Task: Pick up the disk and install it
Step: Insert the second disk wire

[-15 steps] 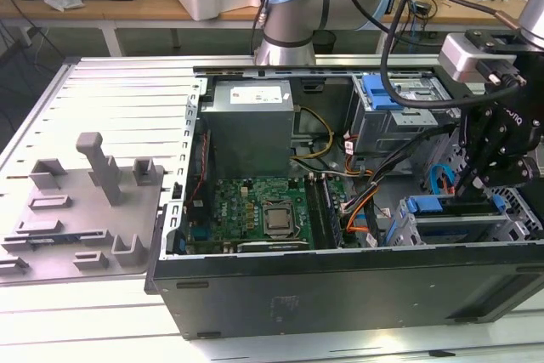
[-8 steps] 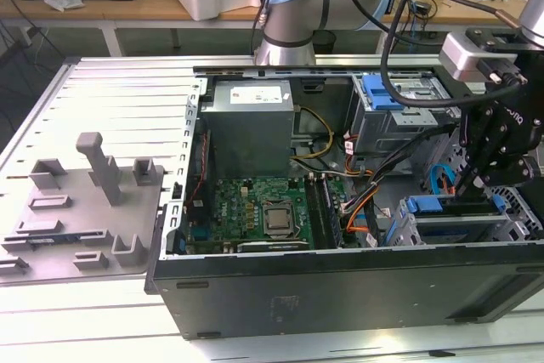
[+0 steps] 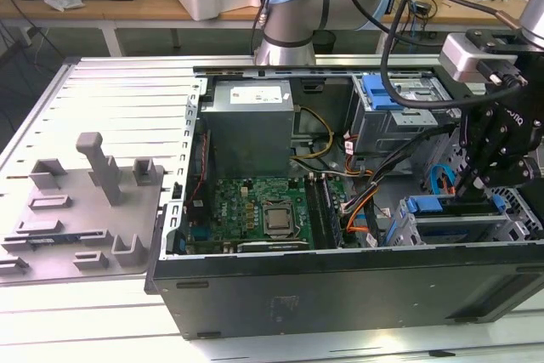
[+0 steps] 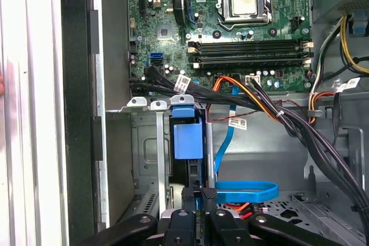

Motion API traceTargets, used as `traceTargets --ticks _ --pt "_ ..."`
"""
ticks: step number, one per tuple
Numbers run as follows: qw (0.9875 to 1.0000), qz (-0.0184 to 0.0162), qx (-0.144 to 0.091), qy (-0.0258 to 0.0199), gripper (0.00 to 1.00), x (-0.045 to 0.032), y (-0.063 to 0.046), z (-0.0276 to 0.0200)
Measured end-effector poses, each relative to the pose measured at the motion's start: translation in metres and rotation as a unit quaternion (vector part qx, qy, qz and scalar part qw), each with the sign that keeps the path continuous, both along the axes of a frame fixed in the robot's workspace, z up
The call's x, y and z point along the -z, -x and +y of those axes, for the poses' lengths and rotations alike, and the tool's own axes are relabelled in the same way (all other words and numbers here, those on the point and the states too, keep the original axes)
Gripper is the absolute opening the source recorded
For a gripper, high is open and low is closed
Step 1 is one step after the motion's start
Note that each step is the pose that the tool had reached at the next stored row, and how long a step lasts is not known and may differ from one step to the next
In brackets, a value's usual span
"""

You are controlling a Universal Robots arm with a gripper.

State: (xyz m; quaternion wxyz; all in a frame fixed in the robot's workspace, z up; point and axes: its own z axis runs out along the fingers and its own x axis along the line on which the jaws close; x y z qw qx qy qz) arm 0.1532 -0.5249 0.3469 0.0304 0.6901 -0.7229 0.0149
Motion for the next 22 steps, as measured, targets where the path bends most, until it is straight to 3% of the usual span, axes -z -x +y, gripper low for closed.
traceTargets --ticks 10,22 --pt "1.0000 0.0000 0.000 0.0000 0.16 0.0014 0.0000 -0.0008" --pt "1.0000 0.0000 0.000 0.0000 0.16 0.0022 0.0001 0.0014"
